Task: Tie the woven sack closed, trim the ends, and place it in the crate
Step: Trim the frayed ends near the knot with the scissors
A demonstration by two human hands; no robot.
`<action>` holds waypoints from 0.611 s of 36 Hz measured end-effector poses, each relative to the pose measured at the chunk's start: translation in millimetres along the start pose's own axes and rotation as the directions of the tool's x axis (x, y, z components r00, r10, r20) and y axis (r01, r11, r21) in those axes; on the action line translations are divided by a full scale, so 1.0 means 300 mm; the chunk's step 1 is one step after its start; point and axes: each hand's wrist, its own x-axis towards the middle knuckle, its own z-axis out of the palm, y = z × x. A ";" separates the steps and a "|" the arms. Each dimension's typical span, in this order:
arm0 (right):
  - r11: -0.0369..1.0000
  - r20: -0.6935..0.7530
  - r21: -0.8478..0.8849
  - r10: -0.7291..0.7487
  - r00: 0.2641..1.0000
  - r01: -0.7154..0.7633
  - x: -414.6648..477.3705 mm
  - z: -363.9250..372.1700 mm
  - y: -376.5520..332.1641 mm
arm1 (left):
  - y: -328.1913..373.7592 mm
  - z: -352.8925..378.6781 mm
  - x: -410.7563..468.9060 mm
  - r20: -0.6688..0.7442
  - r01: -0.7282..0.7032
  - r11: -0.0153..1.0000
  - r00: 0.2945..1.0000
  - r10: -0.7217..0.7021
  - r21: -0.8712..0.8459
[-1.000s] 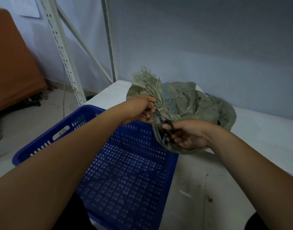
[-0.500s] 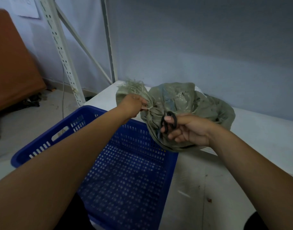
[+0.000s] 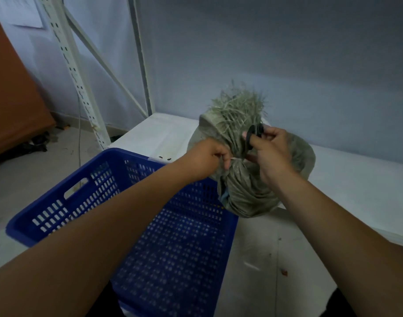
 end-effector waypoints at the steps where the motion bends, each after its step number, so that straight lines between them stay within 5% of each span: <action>1: 1.000 -0.008 -0.009 -0.002 1.000 0.002 -0.001 0.000 0.003 | 0.011 0.004 0.001 0.012 -0.021 1.000 1.000 0.021 0.010; 6: 0.998 -0.007 -0.063 -0.028 1.000 0.028 0.005 0.013 0.034 | 0.047 0.017 0.000 0.100 -0.092 0.986 0.992 0.078 0.140; 14: 0.979 -0.115 -0.124 0.146 0.983 -0.160 0.039 0.002 0.057 | 0.068 0.039 0.002 0.198 -0.186 0.950 0.971 0.137 0.252; 22: 0.931 -0.317 0.271 0.327 0.890 -0.246 0.086 -0.004 0.010 | 0.110 0.083 -0.024 -0.021 -0.293 0.949 0.955 0.297 0.114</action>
